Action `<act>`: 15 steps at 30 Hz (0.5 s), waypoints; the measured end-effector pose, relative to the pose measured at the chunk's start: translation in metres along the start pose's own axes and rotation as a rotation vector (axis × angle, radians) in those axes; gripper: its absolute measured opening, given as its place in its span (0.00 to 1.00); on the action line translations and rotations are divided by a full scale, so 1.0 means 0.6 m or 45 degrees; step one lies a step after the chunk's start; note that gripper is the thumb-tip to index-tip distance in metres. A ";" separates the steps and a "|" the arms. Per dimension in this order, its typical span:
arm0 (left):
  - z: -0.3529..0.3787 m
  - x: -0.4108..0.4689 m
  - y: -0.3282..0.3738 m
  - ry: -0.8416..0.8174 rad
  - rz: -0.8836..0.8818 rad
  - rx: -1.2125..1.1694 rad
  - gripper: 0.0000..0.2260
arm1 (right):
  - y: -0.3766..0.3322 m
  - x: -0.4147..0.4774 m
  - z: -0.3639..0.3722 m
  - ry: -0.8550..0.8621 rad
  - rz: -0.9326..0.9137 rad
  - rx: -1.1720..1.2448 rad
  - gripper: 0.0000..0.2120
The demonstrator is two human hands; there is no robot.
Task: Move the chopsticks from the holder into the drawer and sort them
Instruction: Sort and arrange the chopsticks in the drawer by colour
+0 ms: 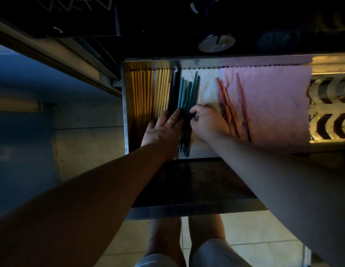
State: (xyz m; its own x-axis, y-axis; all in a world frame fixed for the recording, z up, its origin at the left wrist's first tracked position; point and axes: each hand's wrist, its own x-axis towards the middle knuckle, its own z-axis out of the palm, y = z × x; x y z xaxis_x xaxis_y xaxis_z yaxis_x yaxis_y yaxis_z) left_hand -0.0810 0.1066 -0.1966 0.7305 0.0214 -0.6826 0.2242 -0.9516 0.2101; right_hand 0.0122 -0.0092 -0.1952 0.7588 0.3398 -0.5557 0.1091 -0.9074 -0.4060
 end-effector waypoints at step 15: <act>-0.018 -0.004 0.012 0.034 0.003 -0.014 0.36 | 0.004 0.018 -0.005 0.069 0.052 0.110 0.16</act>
State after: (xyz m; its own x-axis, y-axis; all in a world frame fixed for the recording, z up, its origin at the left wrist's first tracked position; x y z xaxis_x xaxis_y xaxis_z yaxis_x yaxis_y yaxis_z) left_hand -0.0741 0.1032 -0.1859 0.7482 0.0272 -0.6630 0.2291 -0.9483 0.2196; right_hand 0.0224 -0.0086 -0.2000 0.7952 0.2870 -0.5341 0.0234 -0.8947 -0.4460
